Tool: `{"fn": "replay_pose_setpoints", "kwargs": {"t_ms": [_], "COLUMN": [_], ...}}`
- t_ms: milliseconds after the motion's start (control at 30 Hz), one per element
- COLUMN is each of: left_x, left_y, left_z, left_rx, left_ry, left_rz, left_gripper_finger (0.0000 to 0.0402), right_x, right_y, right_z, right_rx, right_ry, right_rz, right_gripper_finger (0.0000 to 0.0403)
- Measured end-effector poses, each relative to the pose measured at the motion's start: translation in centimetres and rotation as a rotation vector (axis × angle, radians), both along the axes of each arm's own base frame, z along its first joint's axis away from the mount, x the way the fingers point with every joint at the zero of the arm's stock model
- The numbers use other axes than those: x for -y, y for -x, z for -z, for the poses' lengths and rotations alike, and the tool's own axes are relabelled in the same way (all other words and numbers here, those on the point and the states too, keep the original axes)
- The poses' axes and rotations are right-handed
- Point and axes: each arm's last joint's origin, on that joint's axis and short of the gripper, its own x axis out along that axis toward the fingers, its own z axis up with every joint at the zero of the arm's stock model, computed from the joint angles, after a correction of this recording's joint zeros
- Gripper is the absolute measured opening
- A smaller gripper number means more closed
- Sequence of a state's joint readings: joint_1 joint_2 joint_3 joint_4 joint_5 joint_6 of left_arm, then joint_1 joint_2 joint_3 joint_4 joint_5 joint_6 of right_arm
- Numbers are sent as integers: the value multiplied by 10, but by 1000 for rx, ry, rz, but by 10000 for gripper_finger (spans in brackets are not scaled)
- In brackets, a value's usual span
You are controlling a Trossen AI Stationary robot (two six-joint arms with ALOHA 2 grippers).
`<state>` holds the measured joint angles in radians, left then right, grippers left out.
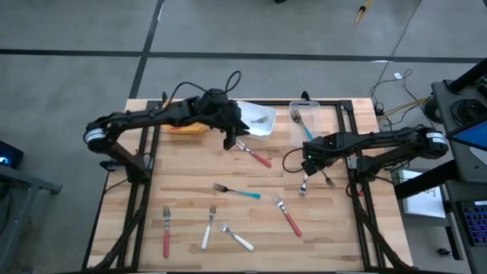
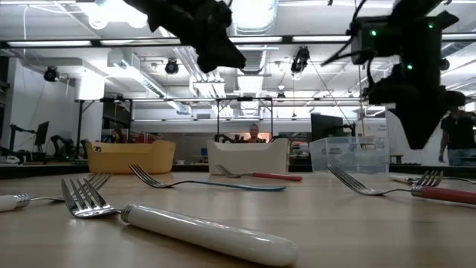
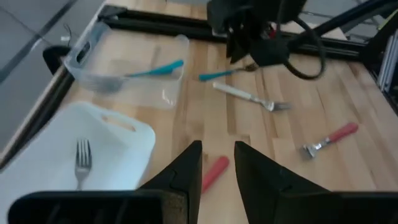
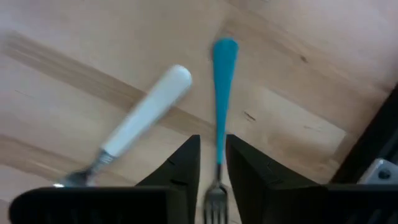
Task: Sort silverware by color (type)
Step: Put the blue fork into the transparent bin
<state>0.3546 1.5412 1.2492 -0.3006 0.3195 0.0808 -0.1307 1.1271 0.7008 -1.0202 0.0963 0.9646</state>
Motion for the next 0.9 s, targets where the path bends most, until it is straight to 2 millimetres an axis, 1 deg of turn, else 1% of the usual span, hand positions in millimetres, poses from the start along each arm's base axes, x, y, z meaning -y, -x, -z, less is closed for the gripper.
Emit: {"fn": "replay_pose_setpoints", "kwargs": {"t_ms": [133,300,400,500,567,633,700,833,867,900], "left_x": [4,7,8,8,8,8,8,8,8,8], "left_y": [11,19,21,21,21,21,21,21,21,20], "left_z": [6,12,13,14,15,15,15,15,15,14], "left_rx": [44,69,76,72,70,69,69,73,78,83], "left_ry": [5,11,9,10,10,10,9,7,5,3], "left_rz": [-11,-21,-20,-20,-20,-19,-19,-18,-18,-18], "left_gripper_finger": [75,75,75,75,75,75,75,75,75,75], "right_x": [-1,-2,-2,-3,-3,-3,-3,-3,-3,-3], "right_y": [6,8,13,17,20,22,24,25,25,25], "right_z": [16,36,46,54,58,60,62,63,63,63], "right_rx": [-10,38,38,45,33,24,15,9,11,12], "right_ry": [-8,-17,-17,-14,-14,-11,-9,-2,-1,0], "right_rz": [22,58,67,84,84,89,90,91,87,84], "right_gripper_finger": [113,156,170,171,161,141,112,39,24,19]}}
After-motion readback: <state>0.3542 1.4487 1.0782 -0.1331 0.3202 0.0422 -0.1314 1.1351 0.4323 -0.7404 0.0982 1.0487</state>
